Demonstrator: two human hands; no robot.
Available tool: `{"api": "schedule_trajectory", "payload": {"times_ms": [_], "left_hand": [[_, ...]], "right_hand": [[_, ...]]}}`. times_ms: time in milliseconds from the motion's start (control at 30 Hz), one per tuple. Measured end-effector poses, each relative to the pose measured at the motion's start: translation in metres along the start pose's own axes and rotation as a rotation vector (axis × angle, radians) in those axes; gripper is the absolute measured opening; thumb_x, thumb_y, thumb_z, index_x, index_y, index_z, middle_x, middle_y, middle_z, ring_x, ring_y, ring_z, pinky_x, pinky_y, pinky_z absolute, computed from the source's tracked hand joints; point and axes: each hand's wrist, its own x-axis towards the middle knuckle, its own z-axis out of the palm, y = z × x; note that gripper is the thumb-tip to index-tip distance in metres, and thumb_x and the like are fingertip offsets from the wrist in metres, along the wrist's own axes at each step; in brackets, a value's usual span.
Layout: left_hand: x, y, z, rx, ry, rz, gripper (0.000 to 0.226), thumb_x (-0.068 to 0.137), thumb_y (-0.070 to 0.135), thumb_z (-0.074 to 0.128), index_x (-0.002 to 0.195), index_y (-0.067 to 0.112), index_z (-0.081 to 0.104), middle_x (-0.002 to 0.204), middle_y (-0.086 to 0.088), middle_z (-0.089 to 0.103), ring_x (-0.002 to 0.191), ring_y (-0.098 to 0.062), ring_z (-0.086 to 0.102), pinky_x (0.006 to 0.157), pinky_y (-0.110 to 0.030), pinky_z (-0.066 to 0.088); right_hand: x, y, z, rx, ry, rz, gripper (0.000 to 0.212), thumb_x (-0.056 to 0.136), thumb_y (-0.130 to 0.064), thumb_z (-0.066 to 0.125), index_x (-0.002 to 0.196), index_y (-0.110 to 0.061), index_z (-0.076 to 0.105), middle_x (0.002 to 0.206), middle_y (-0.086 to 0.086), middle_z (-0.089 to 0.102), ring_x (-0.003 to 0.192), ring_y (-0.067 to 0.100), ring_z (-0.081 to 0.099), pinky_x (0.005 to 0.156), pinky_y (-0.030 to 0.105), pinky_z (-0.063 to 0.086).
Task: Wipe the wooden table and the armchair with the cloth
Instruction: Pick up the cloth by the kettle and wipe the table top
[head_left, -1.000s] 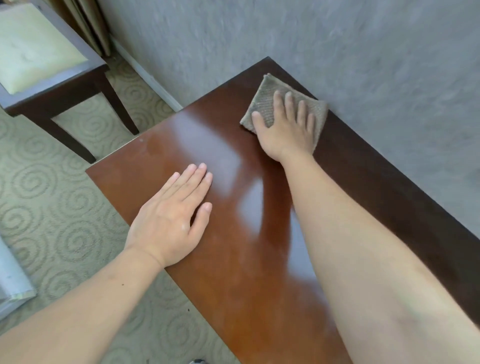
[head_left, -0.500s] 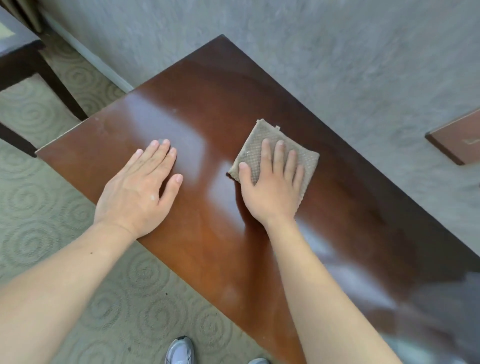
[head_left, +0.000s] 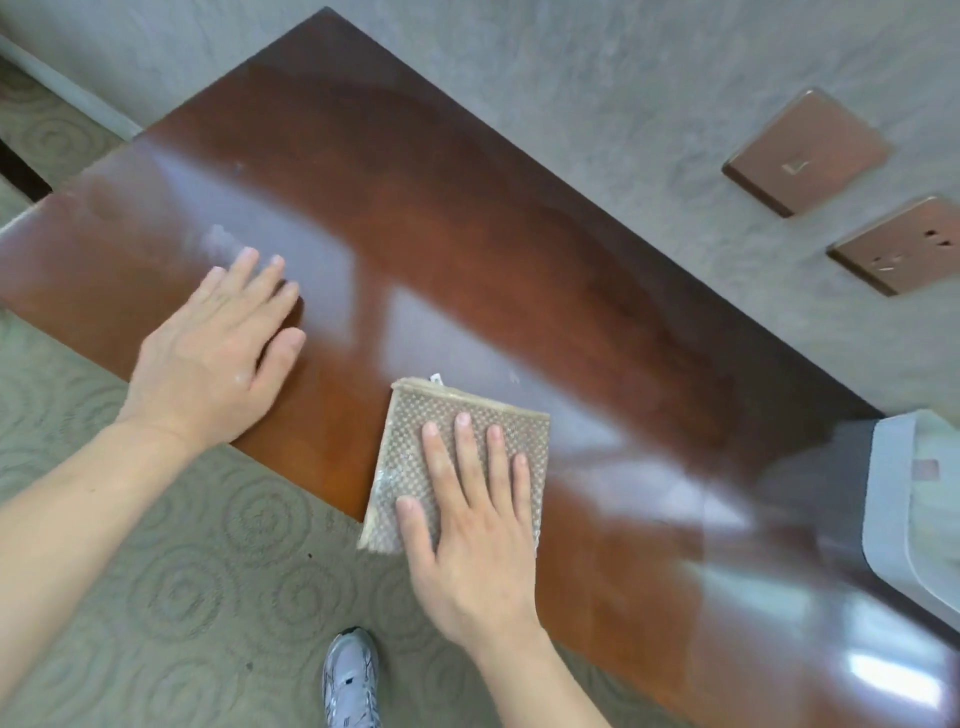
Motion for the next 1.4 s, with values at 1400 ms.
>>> {"api": "schedule_trajectory", "payload": {"times_ms": [1400], "left_hand": [[0.007,0.179,0.052,0.091,-0.262,0.116,0.082,0.100,0.063,0.020,0.159,0.007,0.023,0.168,-0.011,0.019,0.156,-0.024,0.013,0.128,-0.043,0.013]], "right_hand": [[0.011,0.151,-0.032,0.001,0.086,0.452,0.068,0.095,-0.063,0.016,0.157,-0.037,0.006,0.166,-0.002,0.003,0.153,0.026,-0.002,0.122,0.049,-0.002]]}}
